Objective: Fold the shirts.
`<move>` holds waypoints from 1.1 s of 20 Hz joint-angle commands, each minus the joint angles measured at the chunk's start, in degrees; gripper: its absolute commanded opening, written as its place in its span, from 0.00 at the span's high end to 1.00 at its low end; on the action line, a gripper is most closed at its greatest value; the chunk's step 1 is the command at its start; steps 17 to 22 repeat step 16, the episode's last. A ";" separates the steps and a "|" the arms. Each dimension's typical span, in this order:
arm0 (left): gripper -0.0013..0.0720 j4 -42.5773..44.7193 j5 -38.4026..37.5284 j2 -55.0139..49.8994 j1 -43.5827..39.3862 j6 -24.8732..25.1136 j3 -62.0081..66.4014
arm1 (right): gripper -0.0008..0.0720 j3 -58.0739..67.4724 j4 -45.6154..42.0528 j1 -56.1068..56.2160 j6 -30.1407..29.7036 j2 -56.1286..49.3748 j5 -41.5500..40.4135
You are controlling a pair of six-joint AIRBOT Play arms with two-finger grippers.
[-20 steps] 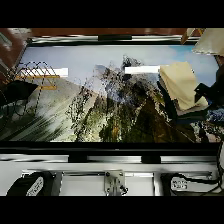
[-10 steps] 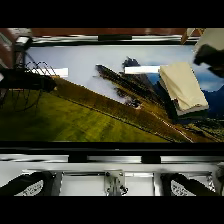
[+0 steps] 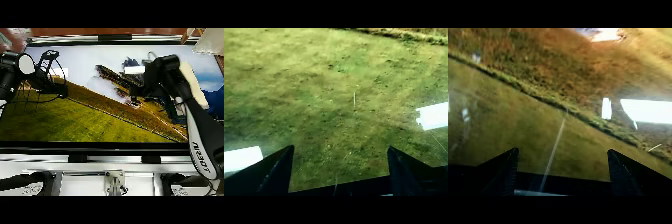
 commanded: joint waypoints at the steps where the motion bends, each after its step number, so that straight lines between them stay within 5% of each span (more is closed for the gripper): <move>1: 0.00 0.81 -1.29 -0.83 -0.26 -0.85 0.39 | 0.07 -0.28 1.16 1.97 -0.17 -2.82 -1.03; 22: 0.00 0.76 1.64 -0.94 -0.28 -1.29 -4.85 | 0.07 -0.28 1.16 1.95 -0.17 -2.82 -1.05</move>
